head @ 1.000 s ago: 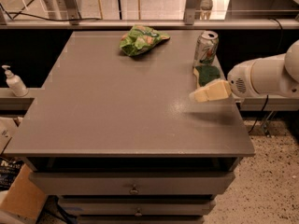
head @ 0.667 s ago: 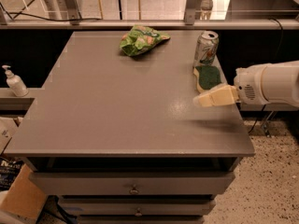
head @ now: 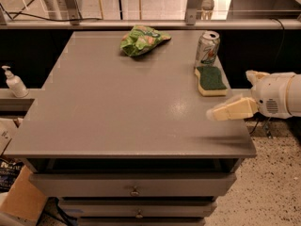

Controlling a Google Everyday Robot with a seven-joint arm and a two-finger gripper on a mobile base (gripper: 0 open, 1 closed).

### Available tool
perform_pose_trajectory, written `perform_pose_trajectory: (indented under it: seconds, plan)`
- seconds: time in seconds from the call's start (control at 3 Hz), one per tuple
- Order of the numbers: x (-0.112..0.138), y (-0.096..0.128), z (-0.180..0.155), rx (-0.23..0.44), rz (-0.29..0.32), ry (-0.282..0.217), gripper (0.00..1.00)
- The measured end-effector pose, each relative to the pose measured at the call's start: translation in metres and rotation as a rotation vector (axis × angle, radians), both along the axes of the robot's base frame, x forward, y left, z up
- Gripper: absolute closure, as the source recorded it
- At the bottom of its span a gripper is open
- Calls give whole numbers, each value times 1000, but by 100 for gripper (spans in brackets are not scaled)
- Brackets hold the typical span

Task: Move sponge near 7up can

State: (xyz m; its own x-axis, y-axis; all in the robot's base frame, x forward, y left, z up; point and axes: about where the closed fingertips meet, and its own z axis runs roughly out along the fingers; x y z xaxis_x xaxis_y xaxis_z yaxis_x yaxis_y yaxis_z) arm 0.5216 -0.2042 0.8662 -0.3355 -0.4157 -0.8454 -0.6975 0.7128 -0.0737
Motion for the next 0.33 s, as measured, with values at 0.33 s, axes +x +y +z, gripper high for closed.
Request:
perform_pose_trajectory:
  seconds: [0.33]
  plan:
    - [0,0,0,0,0,0,0]
